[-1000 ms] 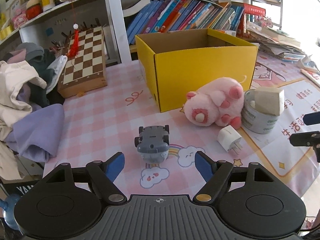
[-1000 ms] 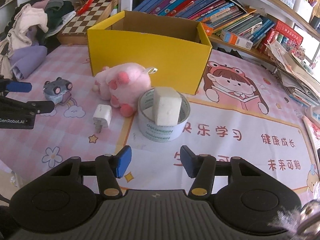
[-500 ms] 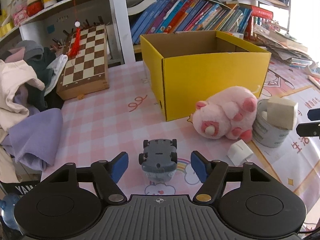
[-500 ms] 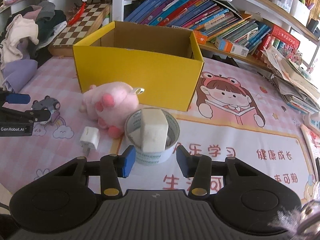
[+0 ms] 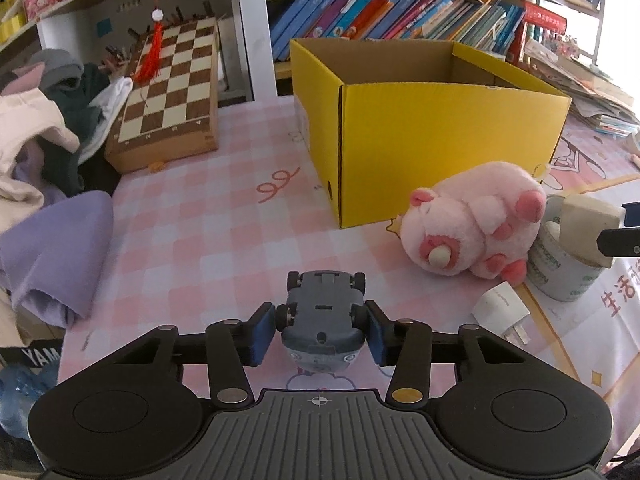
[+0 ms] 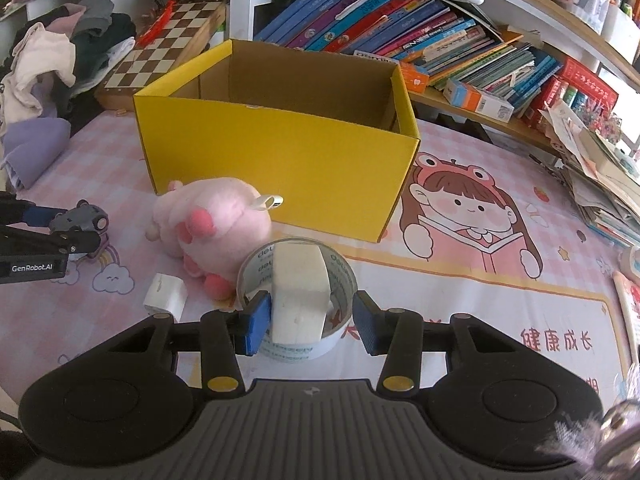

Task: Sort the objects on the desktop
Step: 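Close the left tool on the grey mouse while the right tool grasps the white block, then carry the grey mouse with the left tool while the right tool carries the block to the box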

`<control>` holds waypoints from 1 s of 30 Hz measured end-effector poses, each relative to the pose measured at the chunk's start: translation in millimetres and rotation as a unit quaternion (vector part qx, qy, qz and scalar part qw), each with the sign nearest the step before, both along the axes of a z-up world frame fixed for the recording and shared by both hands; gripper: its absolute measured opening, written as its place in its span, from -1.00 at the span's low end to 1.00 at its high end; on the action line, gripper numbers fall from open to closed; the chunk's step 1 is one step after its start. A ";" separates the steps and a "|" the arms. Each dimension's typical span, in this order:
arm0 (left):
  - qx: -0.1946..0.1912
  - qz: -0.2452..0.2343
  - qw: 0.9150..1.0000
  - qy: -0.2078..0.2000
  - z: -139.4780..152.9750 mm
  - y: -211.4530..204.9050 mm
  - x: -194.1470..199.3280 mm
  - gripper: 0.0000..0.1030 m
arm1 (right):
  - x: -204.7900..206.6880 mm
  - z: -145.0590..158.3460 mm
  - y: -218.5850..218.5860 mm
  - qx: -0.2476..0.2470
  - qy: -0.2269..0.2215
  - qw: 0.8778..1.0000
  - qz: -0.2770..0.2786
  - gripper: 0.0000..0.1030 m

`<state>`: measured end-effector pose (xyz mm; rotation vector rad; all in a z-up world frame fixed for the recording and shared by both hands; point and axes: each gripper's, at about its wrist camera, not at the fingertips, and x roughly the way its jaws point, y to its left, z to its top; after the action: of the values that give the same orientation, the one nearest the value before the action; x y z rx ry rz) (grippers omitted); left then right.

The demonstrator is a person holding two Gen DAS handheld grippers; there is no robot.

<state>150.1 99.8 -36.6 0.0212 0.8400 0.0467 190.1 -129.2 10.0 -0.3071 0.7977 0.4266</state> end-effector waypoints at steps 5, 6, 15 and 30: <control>-0.006 0.002 1.000 -0.001 -0.3 2.3 0.9 -0.20 | 7.1 -2.0 1.8 0.002 0.005 1.000 0.005 -0.22; -0.007 0.002 1.000 0.000 -0.1 2.6 0.6 -0.20 | 8.2 -2.5 2.0 0.003 0.007 1.000 0.007 -0.26; -0.011 0.001 1.000 -0.013 9.9 1.9 -9.8 -0.20 | 8.5 -2.0 5.2 0.013 0.011 1.000 0.022 -0.53; -0.029 -0.013 0.997 -0.077 51.3 -6.4 -28.2 -0.20 | -13.0 25.6 -4.4 0.042 -0.024 0.999 0.025 -0.55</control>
<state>121.9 93.5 14.6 -0.0263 0.6869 -0.0001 177.1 -133.6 35.6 -0.2589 0.7245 0.4968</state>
